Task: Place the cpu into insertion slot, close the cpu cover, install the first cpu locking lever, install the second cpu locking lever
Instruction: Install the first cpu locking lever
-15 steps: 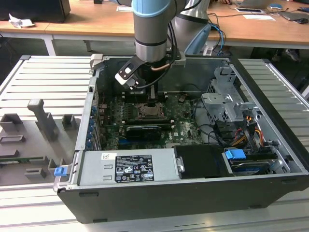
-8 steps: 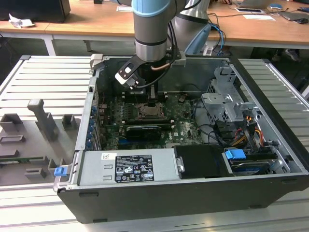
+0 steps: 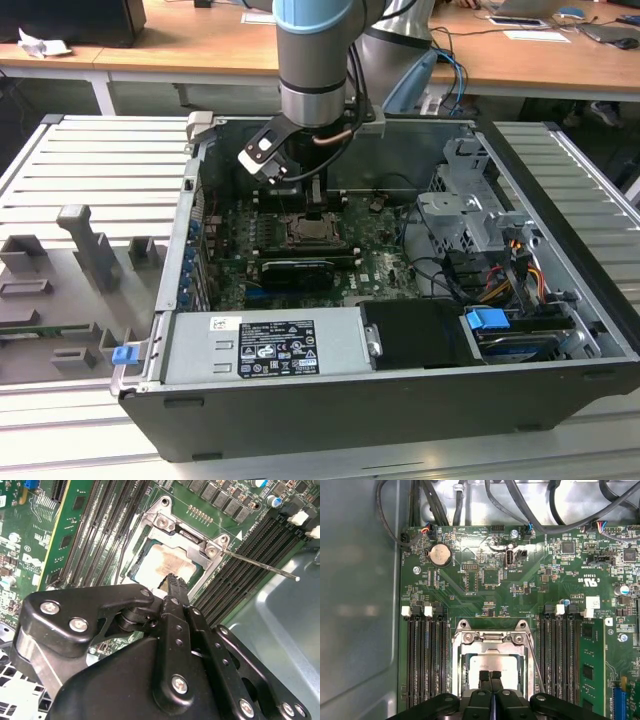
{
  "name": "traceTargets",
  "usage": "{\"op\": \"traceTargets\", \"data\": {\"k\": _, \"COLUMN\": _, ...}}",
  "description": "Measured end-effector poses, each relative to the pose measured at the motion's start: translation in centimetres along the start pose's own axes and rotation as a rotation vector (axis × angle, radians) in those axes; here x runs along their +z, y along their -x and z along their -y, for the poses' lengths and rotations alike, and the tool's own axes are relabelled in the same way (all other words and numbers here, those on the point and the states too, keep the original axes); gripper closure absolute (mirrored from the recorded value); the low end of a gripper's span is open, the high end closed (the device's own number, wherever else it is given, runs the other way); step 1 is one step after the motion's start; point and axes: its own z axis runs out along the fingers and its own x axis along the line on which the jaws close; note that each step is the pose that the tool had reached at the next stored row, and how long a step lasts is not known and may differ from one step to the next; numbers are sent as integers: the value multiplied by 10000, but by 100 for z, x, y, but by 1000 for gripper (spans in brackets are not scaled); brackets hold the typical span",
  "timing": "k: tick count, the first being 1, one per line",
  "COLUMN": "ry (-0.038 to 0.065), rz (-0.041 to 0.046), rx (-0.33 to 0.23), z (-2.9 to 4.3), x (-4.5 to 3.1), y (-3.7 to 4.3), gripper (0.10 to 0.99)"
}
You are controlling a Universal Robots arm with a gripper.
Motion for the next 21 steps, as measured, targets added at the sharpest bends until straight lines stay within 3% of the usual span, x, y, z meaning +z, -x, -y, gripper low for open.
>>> {"op": "traceTargets", "data": {"k": 21, "ry": 3, "rz": -4, "rx": 0, "z": -4, "x": -47, "y": -2, "gripper": 980}}
